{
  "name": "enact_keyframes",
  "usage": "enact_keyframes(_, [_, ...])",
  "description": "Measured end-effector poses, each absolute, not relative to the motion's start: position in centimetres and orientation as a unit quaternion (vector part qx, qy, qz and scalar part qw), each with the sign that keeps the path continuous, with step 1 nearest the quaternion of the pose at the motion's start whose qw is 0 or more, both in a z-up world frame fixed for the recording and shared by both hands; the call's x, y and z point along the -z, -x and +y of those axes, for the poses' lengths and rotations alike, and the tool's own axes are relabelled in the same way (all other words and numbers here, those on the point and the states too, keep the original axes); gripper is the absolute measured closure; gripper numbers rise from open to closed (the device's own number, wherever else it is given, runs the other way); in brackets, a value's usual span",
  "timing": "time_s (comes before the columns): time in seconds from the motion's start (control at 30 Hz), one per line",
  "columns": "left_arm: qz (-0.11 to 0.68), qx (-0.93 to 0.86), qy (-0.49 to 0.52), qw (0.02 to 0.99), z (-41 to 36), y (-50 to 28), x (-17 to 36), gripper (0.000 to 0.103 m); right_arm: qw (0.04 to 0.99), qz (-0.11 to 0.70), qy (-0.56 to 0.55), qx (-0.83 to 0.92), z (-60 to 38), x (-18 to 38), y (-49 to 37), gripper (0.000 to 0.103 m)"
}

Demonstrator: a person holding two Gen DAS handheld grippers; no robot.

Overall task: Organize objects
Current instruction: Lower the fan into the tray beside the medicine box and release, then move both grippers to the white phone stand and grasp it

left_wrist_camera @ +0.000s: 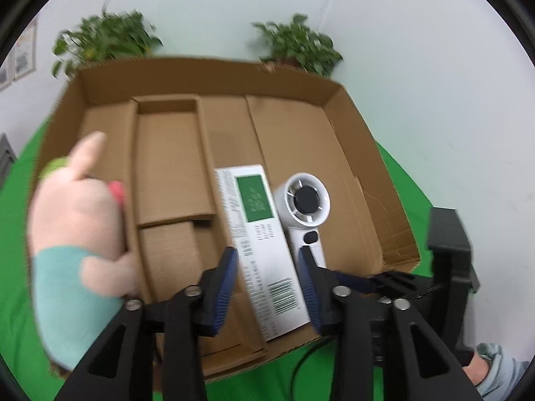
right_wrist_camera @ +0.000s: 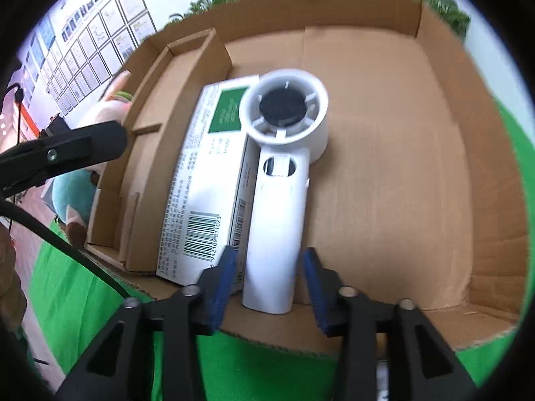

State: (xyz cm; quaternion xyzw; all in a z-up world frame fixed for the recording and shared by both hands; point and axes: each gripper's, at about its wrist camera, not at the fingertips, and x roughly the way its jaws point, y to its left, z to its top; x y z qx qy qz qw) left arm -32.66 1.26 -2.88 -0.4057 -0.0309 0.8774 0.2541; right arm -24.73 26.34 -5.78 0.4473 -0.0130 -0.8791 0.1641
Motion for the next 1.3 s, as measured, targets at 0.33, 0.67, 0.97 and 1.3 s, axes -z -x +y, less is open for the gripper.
enact_keyframes(0.33, [0.009, -0.957, 0.261, 0.123, -2.1, 23.1, -0.3, 0.000, 0.136, 0.036, -0.310, 0.940, 26.7, 1.7, 15.9, 0.001])
enact_keyframes(0.67, [0.042, -0.962, 0.266, 0.047, -0.9, 17.9, 0.2, 0.000, 0.096, 0.015, -0.226, 0.969, 28.1, 0.4, 14.9, 0.001])
enact_keyframes(0.97, [0.049, -0.962, 0.266, 0.034, -0.3, 17.8, 1.6, 0.035, 0.104, -0.002, -0.226, 0.968, 29.1, 0.3, 15.2, 0.044])
enact_keyframes(1.3, [0.050, -0.969, 0.242, 0.020, -0.6, 17.6, 1.3, 0.016, 0.077, 0.014, -0.253, 0.964, 29.6, 0.8, 16.2, 0.069])
